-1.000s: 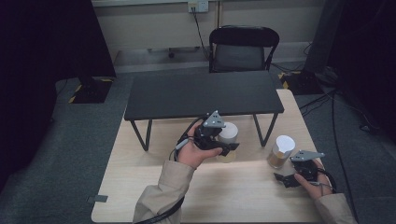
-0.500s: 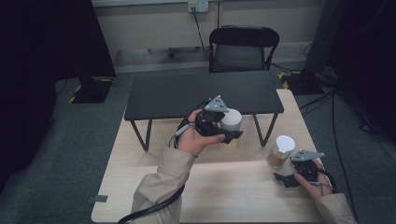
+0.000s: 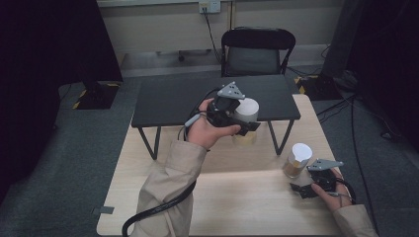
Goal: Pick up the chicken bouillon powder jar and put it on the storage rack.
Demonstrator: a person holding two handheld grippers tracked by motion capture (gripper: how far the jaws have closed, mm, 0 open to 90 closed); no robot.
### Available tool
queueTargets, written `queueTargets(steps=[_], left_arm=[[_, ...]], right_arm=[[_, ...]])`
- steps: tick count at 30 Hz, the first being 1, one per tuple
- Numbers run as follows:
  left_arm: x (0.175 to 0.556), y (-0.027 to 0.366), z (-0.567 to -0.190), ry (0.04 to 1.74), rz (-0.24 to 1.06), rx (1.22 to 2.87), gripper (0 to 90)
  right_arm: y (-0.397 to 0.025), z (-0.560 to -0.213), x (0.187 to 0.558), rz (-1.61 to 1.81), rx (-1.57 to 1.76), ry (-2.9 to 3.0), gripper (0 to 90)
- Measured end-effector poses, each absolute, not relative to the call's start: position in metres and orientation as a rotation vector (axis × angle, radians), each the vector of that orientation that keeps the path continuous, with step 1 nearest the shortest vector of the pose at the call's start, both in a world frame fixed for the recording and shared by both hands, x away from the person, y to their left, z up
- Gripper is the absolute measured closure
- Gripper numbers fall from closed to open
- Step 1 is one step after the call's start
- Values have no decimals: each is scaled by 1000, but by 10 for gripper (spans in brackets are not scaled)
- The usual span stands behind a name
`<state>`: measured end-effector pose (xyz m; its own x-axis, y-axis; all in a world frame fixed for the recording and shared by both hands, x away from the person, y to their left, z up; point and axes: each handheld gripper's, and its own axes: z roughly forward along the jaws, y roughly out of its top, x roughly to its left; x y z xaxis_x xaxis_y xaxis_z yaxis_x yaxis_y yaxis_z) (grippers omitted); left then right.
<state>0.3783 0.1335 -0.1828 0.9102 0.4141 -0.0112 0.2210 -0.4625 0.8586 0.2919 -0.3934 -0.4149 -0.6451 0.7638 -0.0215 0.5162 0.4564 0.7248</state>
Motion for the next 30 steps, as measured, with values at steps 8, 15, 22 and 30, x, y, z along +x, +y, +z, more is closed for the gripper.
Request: queueTargets(steps=[8, 15, 22, 30], left_arm=[[382, 133, -165, 462, 267, 2077, 349], [389, 132, -153, 494, 282, 2077, 349], [397, 129, -151, 554, 322, 2082, 349], [405, 127, -155, 636, 355, 2071, 349]], right_arm=[[-393, -415, 292, 1002, 1085, 2367, 0], [-393, -415, 292, 1002, 1085, 2367, 0], [-394, -415, 292, 1003, 1084, 2368, 0], [-394, -415, 292, 1003, 1083, 2369, 0]])
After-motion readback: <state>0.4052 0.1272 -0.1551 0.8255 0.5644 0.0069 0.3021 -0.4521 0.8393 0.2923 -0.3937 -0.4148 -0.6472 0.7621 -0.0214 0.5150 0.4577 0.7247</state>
